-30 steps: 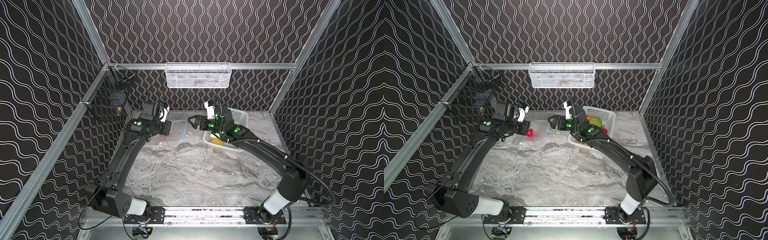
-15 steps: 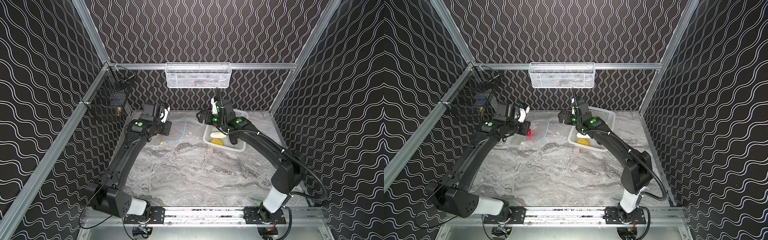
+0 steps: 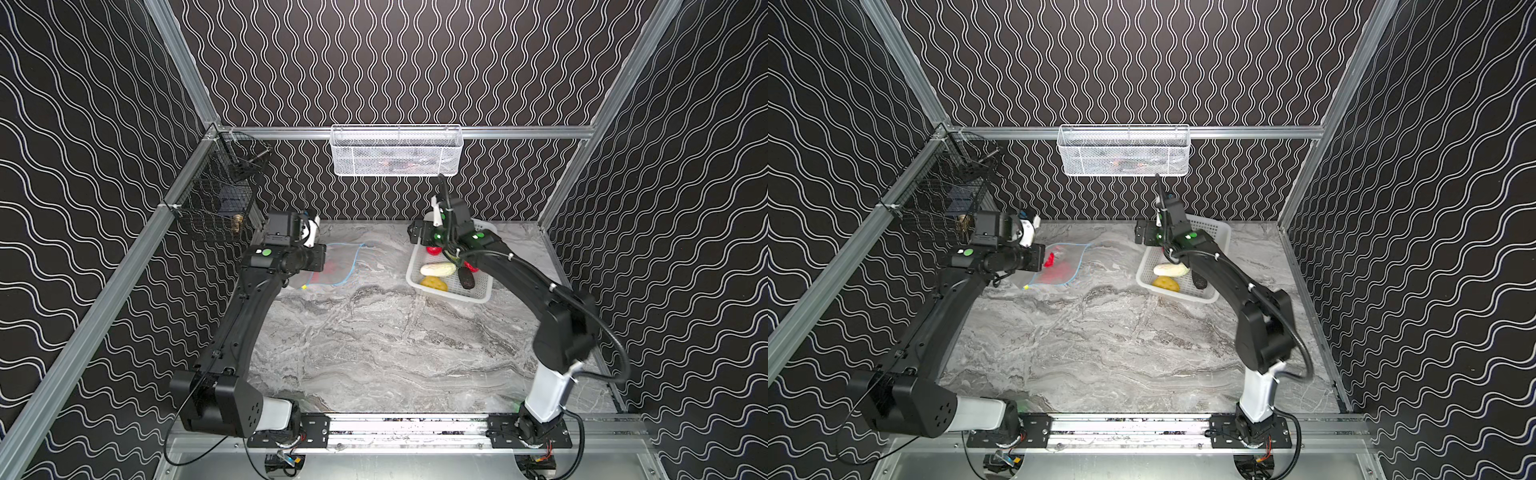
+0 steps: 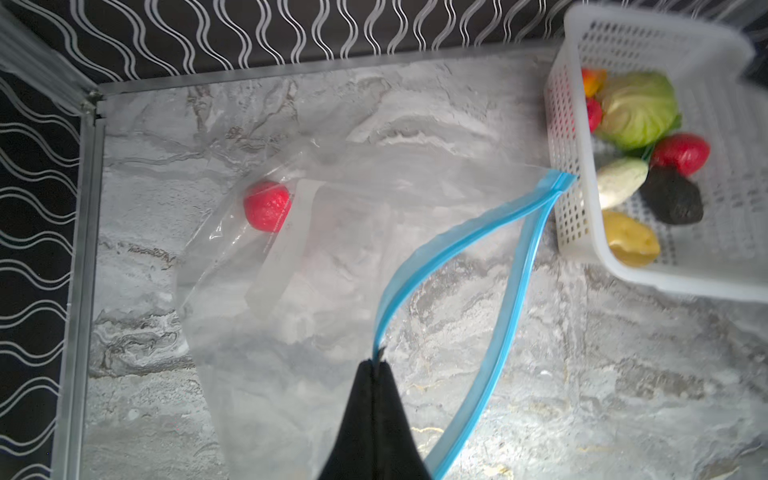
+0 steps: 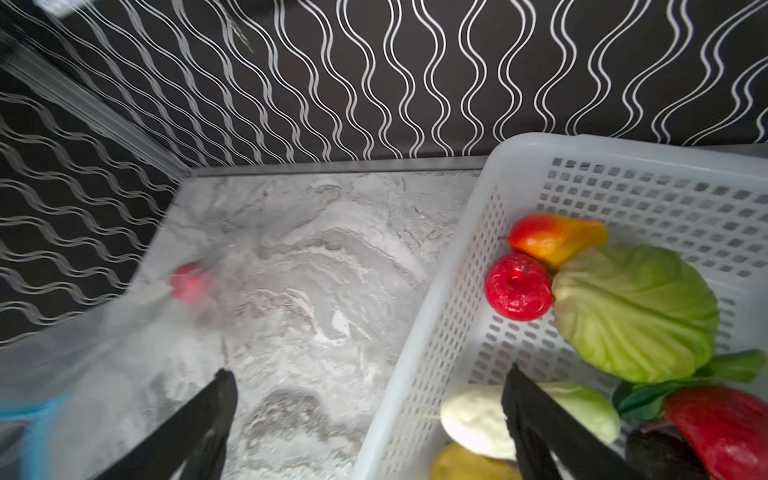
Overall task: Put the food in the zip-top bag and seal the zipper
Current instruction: 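Move the right gripper back over the basket, then lower the right gripper onto the green cabbage and close on it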
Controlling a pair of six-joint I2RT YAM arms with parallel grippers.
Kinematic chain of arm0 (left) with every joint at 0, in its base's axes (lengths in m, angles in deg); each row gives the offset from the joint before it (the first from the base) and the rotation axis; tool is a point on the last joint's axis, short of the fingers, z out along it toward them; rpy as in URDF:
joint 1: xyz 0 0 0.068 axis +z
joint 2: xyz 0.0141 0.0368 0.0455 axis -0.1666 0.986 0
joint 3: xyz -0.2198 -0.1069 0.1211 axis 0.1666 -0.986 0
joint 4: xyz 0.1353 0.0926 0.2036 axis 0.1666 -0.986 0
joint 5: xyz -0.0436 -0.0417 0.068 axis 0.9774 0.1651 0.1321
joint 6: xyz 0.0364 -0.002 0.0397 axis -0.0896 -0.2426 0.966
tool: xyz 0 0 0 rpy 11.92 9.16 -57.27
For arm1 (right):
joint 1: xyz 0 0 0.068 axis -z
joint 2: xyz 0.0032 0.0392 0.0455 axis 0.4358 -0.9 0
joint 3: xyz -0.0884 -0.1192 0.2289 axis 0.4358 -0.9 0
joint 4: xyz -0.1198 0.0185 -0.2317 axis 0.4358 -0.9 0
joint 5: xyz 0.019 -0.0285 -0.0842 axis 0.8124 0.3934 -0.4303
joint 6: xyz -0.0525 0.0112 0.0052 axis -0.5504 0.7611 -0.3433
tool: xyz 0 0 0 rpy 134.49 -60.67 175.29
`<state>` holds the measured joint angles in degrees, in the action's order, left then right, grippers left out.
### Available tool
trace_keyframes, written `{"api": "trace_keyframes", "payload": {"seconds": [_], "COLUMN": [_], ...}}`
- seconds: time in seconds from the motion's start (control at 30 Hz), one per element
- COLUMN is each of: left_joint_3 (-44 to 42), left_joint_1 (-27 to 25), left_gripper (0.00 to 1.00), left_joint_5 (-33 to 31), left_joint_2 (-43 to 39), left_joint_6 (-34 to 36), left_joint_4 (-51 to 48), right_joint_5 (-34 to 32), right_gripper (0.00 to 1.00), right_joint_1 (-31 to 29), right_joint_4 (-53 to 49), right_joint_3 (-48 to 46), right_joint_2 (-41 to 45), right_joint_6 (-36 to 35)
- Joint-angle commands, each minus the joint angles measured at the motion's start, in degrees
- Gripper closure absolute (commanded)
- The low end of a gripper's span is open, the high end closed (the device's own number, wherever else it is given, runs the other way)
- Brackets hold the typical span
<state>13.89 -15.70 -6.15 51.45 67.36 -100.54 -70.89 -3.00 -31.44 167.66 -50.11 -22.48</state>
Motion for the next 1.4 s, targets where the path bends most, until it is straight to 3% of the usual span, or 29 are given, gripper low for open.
{"api": "trace_keyframes", "payload": {"seconds": [0.0, 0.13, 0.33, 0.6, 0.97, 1.37], "left_joint_3": [0.9, -0.4, -1.3, -2.3, -6.0, -8.2], "left_joint_1": [0.3, 0.4, 1.3, 1.9, 5.1, 7.9], "left_gripper": [1.0, 1.0, 1.0, 1.0, 1.0, 1.0], "left_joint_5": [2.3, 2.2, 5.5, 8.5, 15.6, 14.9], "left_joint_2": [-1.2, -1.1, -1.0, -2.1, -4.4, -5.0], "left_joint_6": [0.0, 0.1, -2.0, -2.3, -4.6, -4.1], "left_joint_4": [1.4, 2.1, 4.0, 3.9, 7.6, 8.5], "right_joint_5": [-7.6, -9.8, -5.1, -4.2, -4.5, -4.3], "right_gripper": [0.01, 0.01, 0.01, 0.01, 0.01, 0.01], "right_joint_1": [0.0, 0.6, 5.8, 10.1, 13.4, 15.1], "right_joint_4": [-9.4, -12.4, -11.9, -15.1, -15.5, -17.6], "right_joint_3": [8.6, 12.4, 10.7, 12.0, 10.1, 17.2], "right_joint_2": [-6.2, -9.2, -8.8, -10.3, -13.2, -20.5], "right_joint_6": [-2.2, -1.6, 3.6, 5.5, 5.7, 2.9]}}
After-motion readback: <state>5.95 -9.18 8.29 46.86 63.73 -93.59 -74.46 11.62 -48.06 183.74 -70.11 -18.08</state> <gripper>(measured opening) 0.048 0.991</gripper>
